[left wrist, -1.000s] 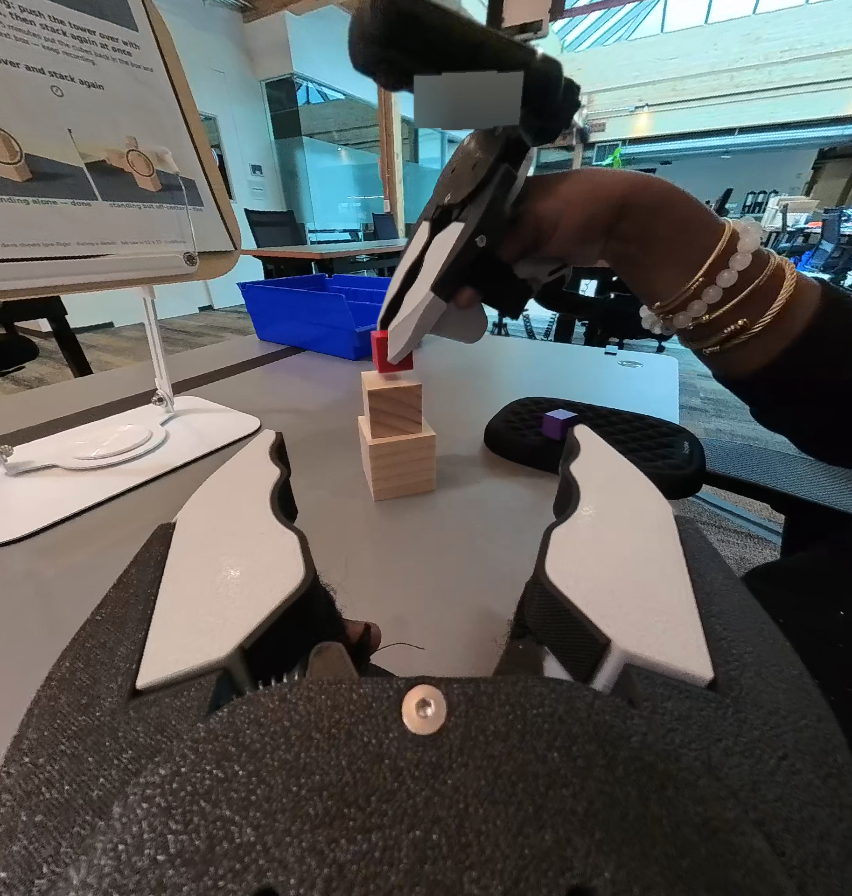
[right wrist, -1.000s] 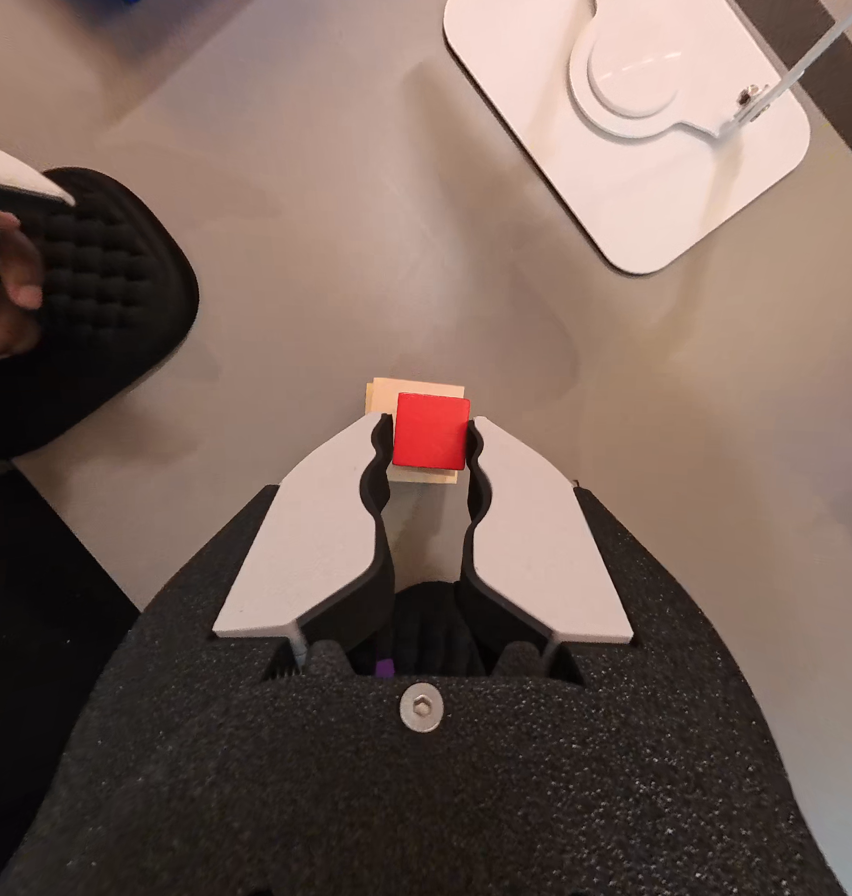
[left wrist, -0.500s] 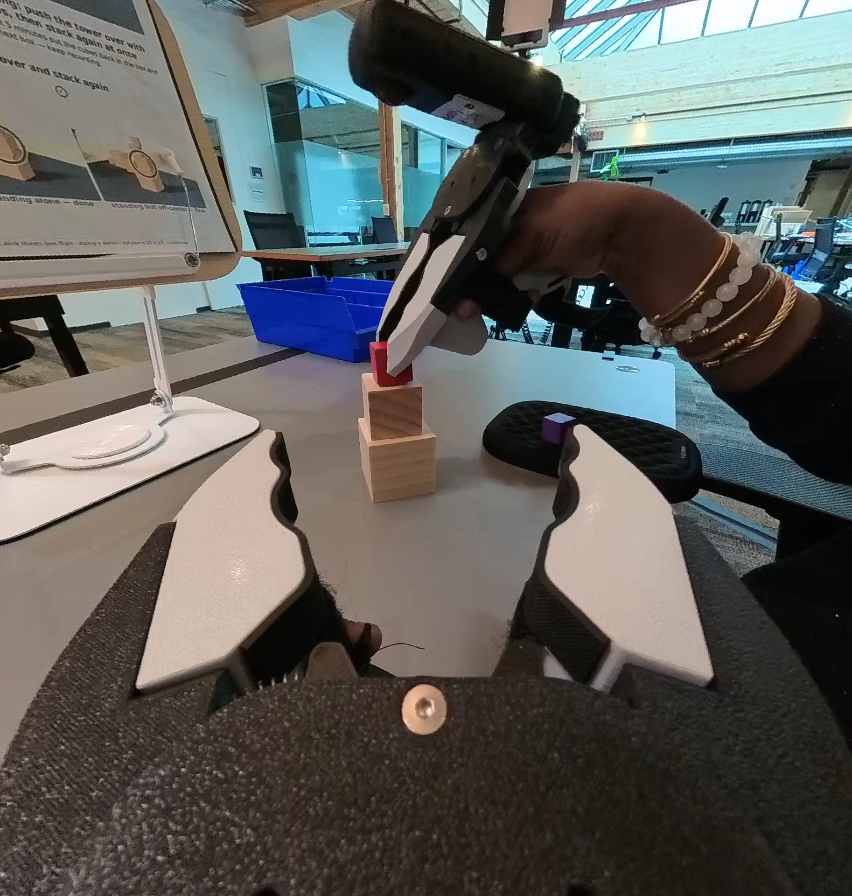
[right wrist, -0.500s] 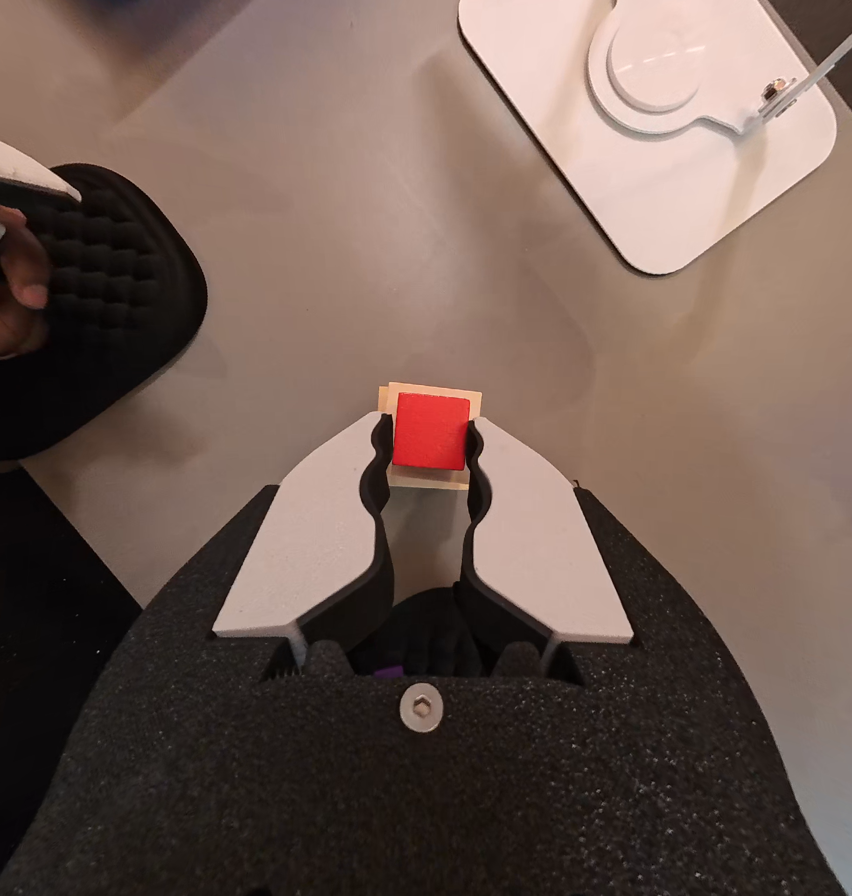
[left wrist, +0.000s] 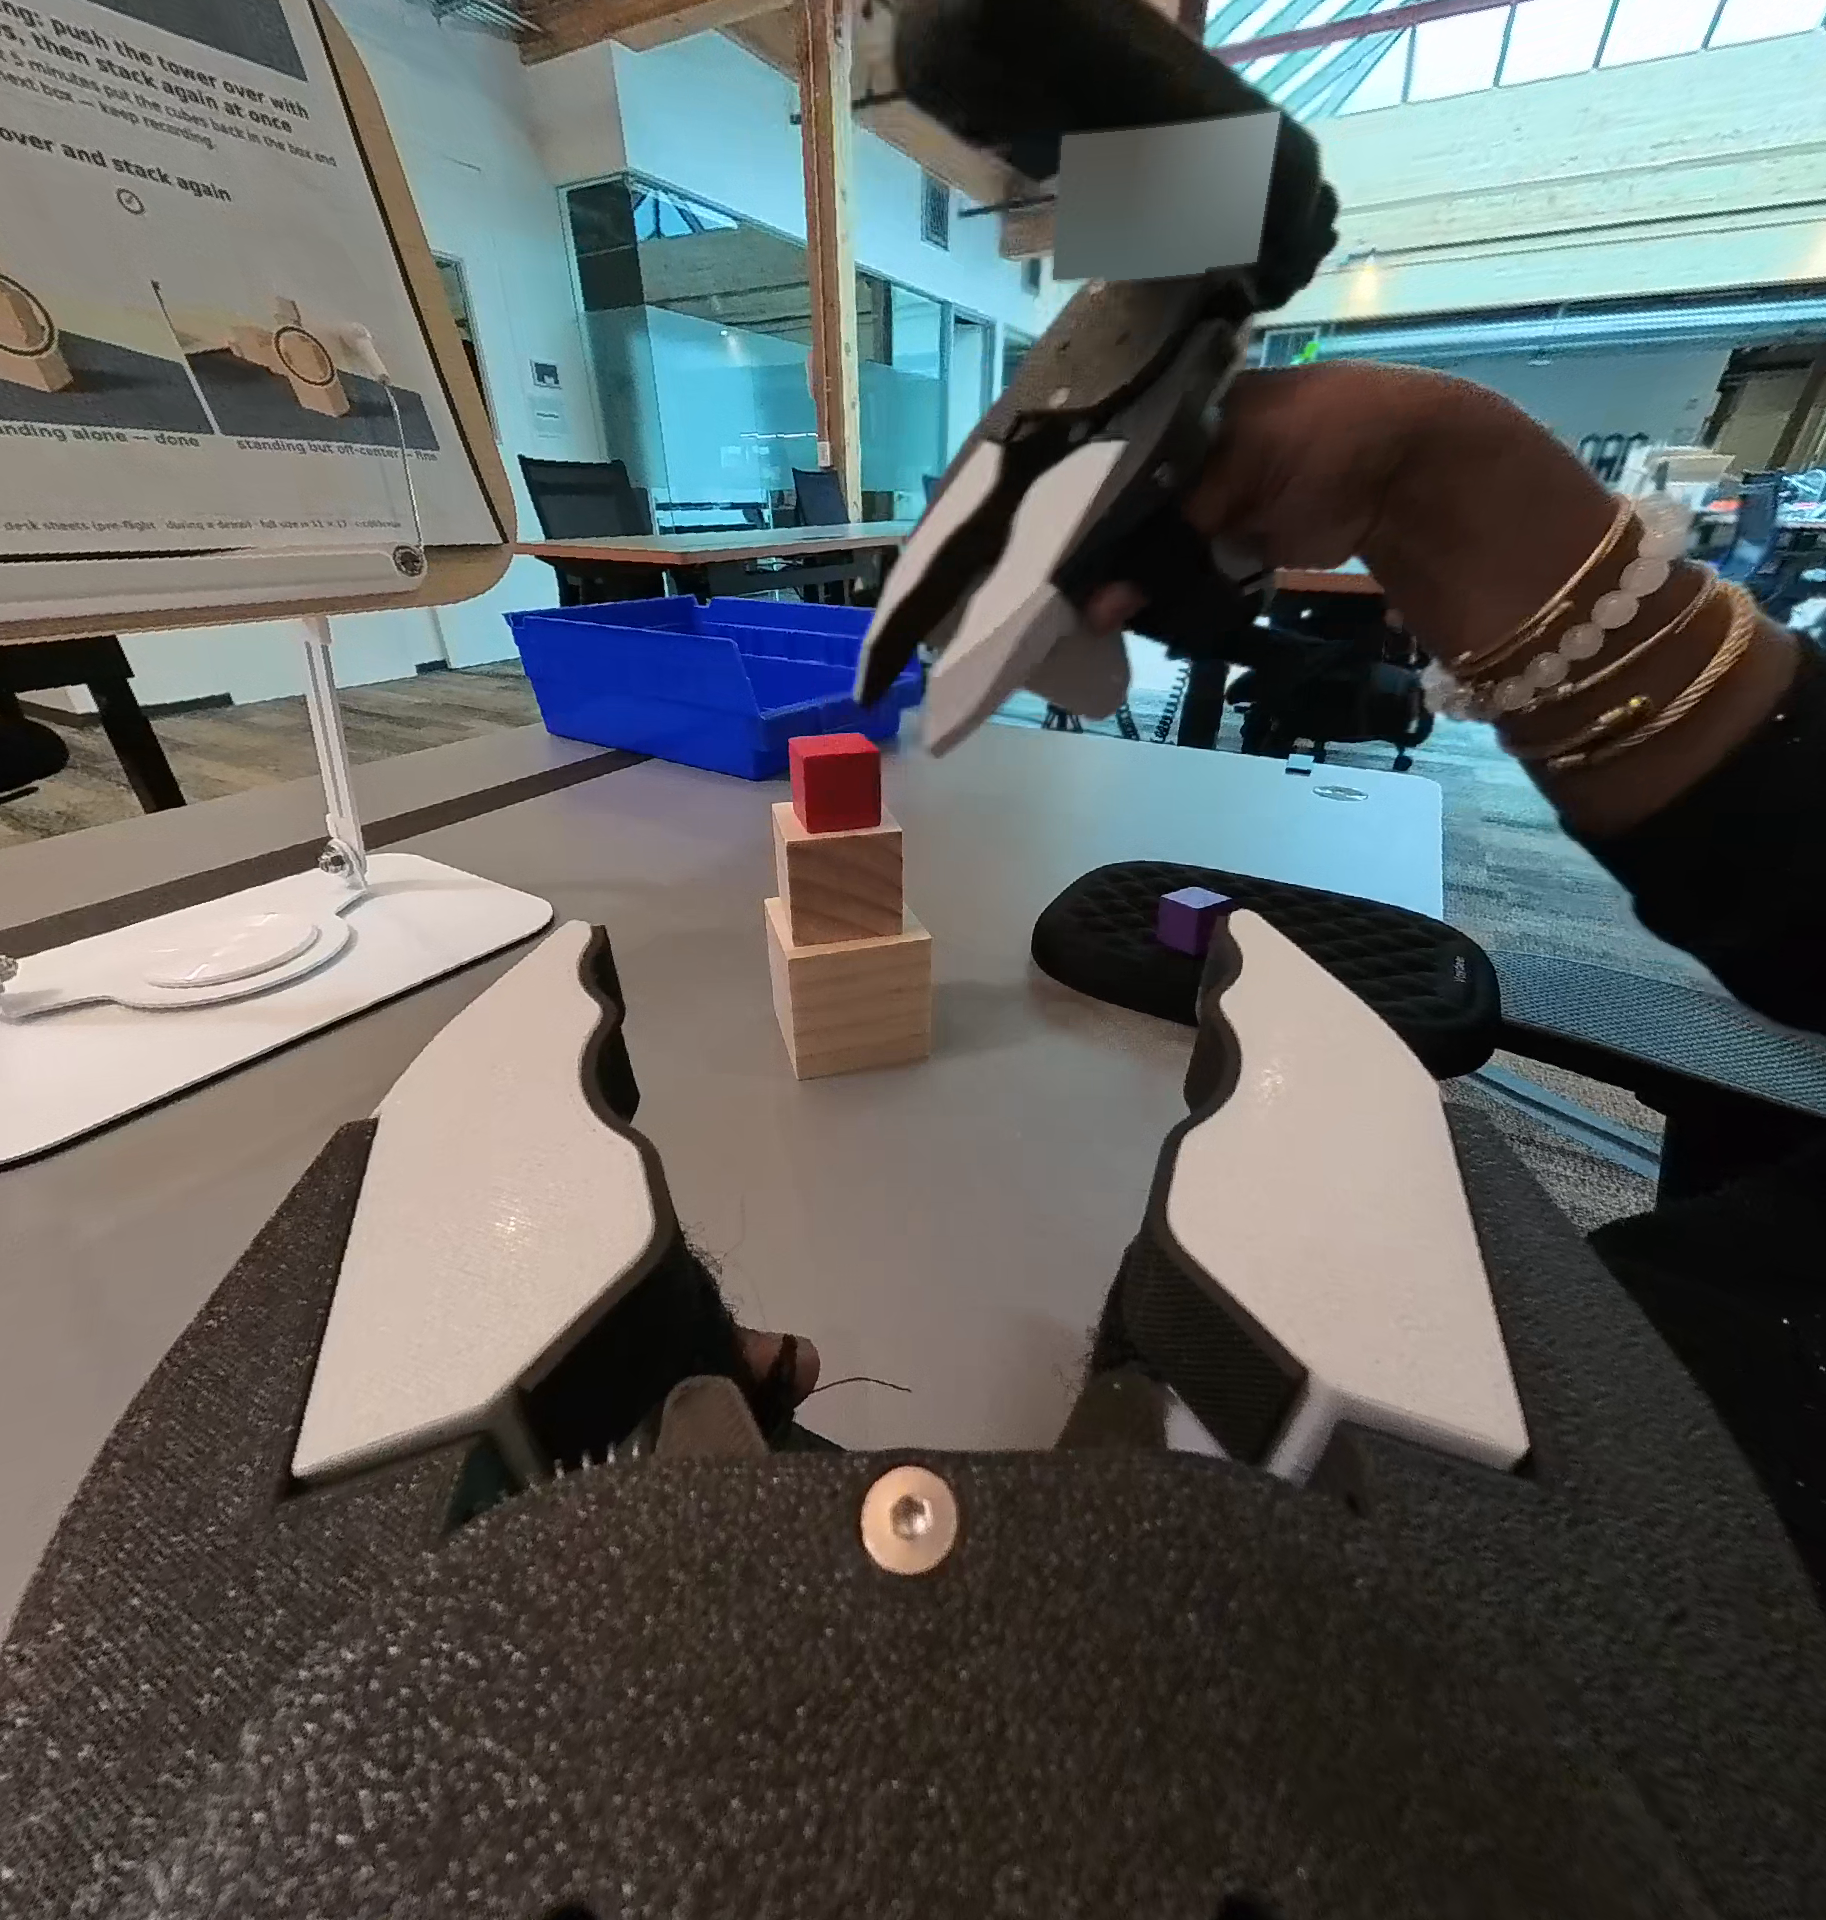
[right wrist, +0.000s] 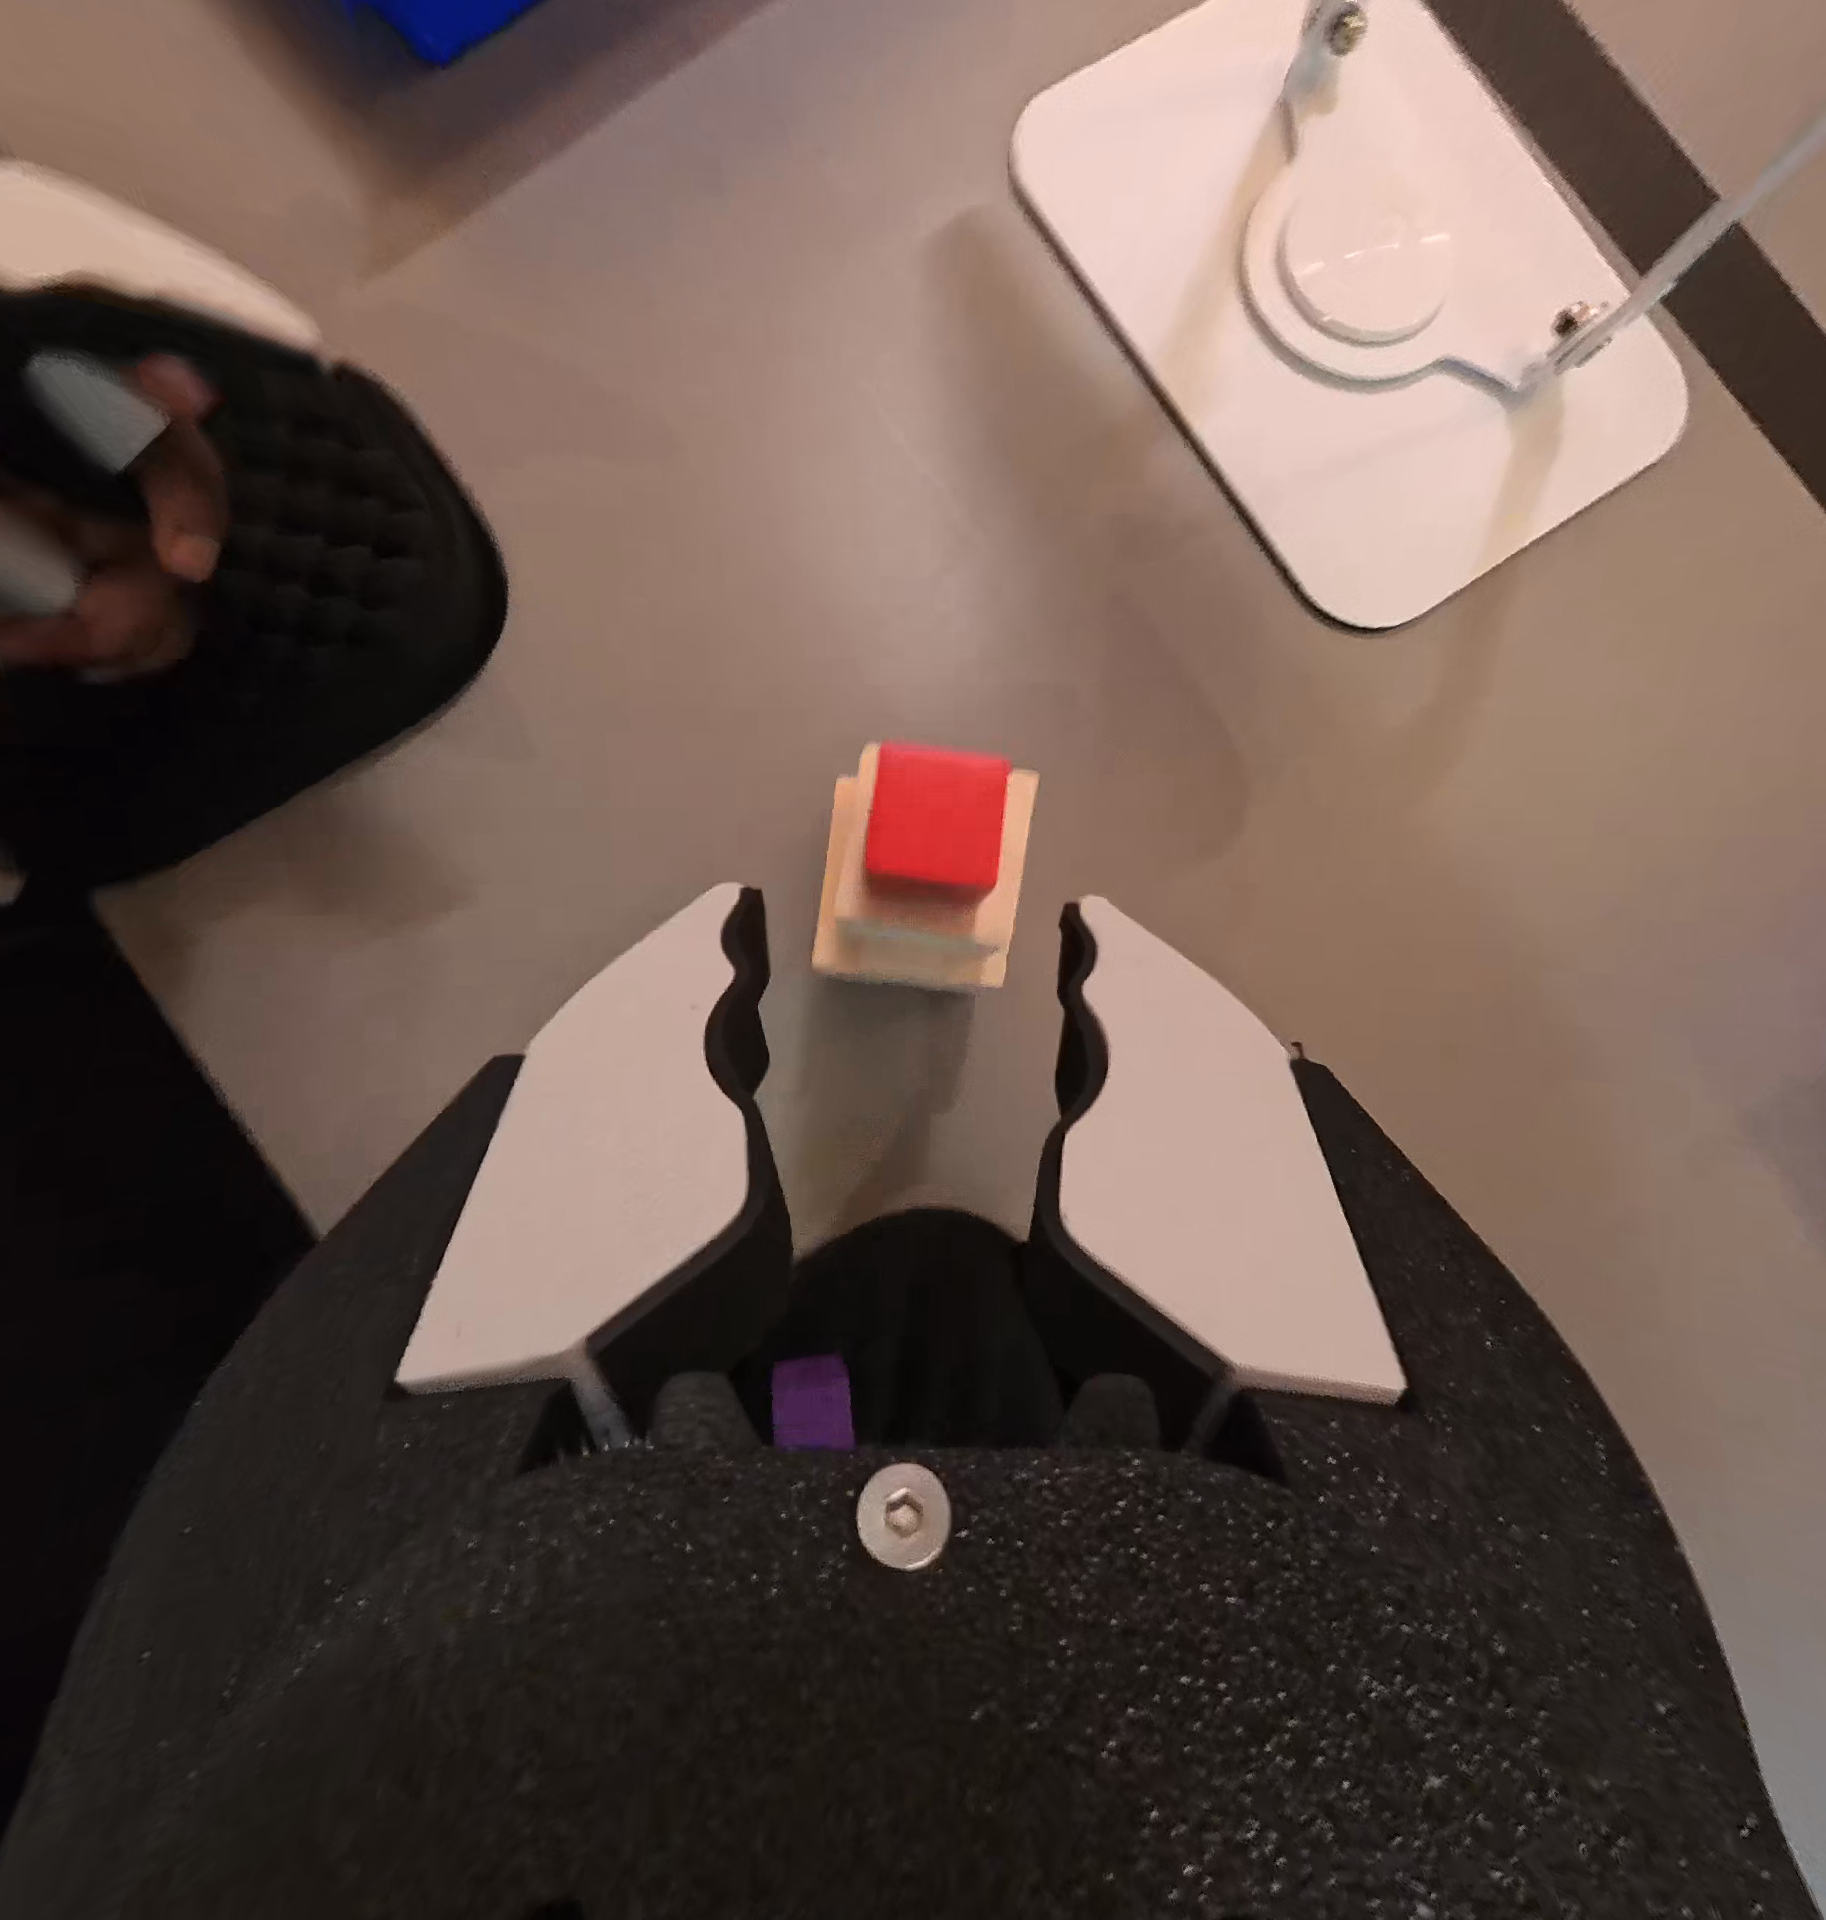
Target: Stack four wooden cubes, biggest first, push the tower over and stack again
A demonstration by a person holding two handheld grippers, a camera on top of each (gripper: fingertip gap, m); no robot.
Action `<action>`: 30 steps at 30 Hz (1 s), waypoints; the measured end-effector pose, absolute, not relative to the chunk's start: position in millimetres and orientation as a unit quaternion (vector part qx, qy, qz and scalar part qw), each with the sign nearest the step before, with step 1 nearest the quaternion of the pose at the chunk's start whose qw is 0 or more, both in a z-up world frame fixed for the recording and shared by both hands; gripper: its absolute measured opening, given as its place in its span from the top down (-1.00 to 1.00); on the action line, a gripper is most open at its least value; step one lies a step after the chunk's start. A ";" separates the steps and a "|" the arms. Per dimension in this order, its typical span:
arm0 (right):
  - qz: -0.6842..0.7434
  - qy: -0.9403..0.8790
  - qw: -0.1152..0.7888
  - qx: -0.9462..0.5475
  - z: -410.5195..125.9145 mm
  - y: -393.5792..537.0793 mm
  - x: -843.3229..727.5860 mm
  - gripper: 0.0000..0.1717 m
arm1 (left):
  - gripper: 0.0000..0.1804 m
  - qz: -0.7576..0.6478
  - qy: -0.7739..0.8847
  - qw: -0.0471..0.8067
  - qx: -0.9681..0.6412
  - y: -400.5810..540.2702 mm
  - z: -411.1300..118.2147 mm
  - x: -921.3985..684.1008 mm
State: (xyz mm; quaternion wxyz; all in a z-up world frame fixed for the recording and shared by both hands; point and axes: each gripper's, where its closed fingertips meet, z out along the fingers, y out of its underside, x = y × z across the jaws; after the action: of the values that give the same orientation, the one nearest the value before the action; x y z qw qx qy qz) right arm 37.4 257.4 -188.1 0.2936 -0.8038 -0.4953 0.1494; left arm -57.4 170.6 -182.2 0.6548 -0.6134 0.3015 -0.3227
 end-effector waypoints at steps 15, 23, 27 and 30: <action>0.161 -0.532 0.161 -0.816 -264.5 178.5 139.7 0.47 | -0.15 -0.323 0.299 0.654 -0.615 171.2 -182.4 -57.5; 0.162 -0.529 0.169 -0.816 -265.9 184.0 133.9 0.75 | -0.16 -0.330 0.293 0.655 -0.614 171.4 -181.1 -59.2; 0.180 -0.512 0.237 -0.806 -226.6 206.1 103.9 0.75 | -0.16 -0.331 0.291 0.655 -0.614 171.7 -180.8 -59.8; 0.184 -0.501 0.280 -0.798 -190.6 227.4 75.2 0.75 | -0.16 -0.327 0.293 0.656 -0.614 171.5 -181.2 -59.3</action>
State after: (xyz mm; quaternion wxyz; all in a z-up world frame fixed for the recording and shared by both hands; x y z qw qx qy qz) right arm 75.2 227.4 -190.6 0.2805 -0.7978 -0.5009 0.1841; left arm -59.3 171.5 -181.2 0.6558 -0.6142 0.2930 -0.3268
